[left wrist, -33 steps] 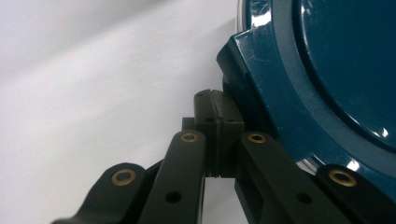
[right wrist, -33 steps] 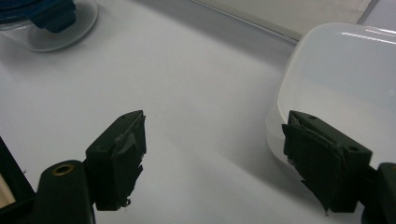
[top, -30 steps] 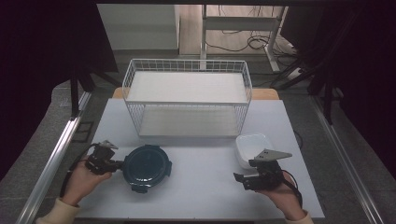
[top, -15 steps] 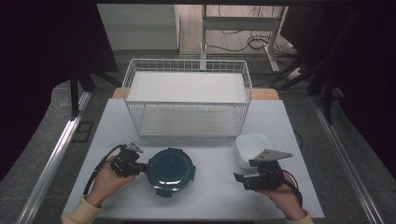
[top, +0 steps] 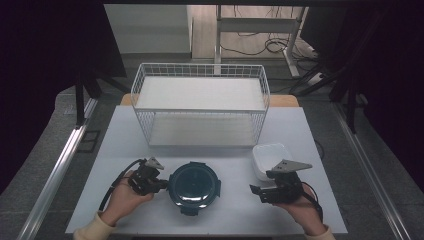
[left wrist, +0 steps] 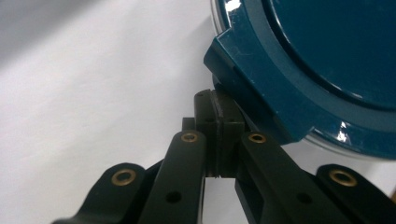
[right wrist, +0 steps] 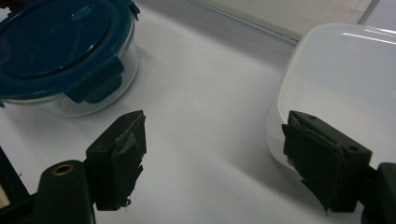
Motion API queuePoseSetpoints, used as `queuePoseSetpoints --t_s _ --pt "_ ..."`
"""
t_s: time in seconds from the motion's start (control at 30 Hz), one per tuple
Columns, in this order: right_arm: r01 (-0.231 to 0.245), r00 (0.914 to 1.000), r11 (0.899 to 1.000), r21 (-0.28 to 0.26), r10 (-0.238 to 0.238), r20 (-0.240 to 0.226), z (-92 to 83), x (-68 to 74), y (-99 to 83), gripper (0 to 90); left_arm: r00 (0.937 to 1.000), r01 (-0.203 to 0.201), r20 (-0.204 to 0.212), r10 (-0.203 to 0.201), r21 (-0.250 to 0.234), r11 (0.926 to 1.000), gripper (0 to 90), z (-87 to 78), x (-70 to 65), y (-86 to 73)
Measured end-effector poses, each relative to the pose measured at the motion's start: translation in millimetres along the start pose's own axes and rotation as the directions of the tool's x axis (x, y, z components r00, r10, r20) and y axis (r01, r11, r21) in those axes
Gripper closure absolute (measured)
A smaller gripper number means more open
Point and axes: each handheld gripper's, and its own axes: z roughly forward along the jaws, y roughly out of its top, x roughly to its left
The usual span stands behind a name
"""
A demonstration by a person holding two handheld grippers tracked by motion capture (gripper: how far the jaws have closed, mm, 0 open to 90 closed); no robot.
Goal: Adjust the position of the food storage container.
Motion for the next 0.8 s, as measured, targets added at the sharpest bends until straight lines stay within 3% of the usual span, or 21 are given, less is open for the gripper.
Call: queuePoseSetpoints --t_s 0.23,0.4,0.57,0.67,0.7,0.8 --pt "0.001 1.0 1.0 -0.008 -0.001 0.001 -1.5 -0.7 0.0 21.2 0.9997 -0.022 0.008 0.022 -0.009 0.9997 90.0 3.6 -9.9 2.9" --pt "0.001 1.0 1.0 -0.009 -0.001 0.005 0.2 -0.6 -0.4 21.2 0.999 -0.021 0.038 0.022 -0.024 0.9995 89.8 4.0 -7.0 0.8" --pt "-0.008 1.0 1.0 -0.027 0.008 -0.005 1.7 1.7 -0.4 21.2 0.999 0.033 0.033 -0.03 -0.081 0.9962 88.6 -1.4 7.0 -5.0" --pt "-0.006 0.9999 0.999 -0.035 0.006 -0.011 0.9 3.6 0.3 21.2 0.9976 0.065 0.033 -0.061 -0.132 0.9891 86.8 -11.5 11.4 -13.8" --pt "-0.008 0.9998 0.999 -0.04 0.007 -0.018 0.9 4.3 0.4 21.2 0.997 0.075 0.029 -0.071 -0.145 0.9866 81.2 -15.3 11.7 -17.9" --pt "-0.024 0.9985 0.999 -0.045 0.022 -0.049 1.9 5.3 0.1 21.2 0.9926 0.118 -0.003 -0.121 -0.188 0.975 50.2 -20.0 10.8 -23.9"
